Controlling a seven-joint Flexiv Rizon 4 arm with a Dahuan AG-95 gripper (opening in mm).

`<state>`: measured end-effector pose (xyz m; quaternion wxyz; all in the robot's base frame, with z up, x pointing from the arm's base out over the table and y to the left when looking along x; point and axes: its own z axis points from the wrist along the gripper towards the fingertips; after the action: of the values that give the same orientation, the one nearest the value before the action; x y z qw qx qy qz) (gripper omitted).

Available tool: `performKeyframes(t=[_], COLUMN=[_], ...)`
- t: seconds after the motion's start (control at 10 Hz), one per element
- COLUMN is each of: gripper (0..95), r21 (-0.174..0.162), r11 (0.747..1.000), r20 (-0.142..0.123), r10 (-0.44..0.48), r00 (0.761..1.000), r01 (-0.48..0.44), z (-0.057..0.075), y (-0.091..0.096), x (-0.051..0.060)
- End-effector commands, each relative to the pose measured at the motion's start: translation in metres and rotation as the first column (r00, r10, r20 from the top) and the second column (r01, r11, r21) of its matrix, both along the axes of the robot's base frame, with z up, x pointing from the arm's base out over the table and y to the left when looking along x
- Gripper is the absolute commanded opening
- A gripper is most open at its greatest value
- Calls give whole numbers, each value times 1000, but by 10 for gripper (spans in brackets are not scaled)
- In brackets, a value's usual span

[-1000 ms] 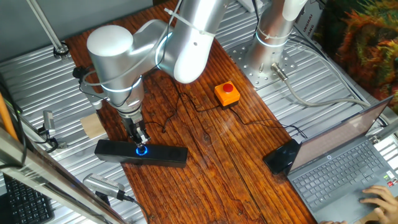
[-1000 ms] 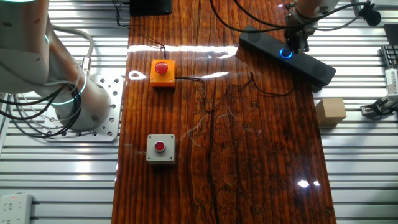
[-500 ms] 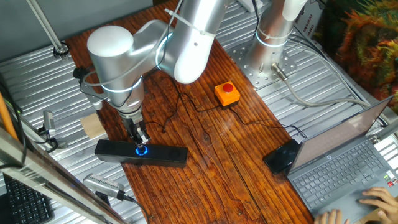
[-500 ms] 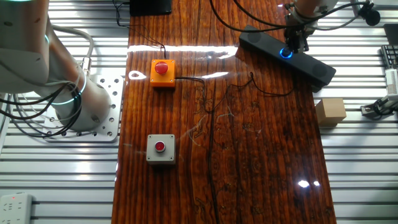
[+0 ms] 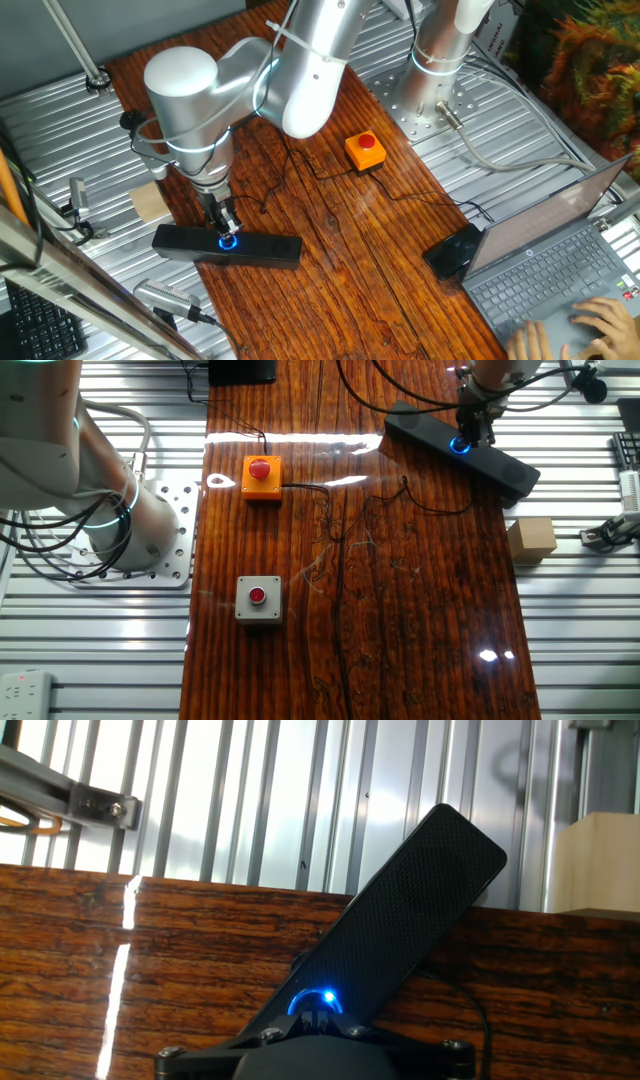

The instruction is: Turn the knob to decrease the volume of the speaker

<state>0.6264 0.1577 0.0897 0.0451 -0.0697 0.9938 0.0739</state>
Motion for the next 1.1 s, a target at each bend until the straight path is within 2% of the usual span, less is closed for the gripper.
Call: performKeyframes(t=[0.1,1.1], gripper=[0,0], r21=[-1,-3], r11=[1000,1000], r20=[4,7], r10=[-1,-5], r00=[1000,1000], r01=[1,5], z=[-2,-6], y=[0,0], x=[1,2])
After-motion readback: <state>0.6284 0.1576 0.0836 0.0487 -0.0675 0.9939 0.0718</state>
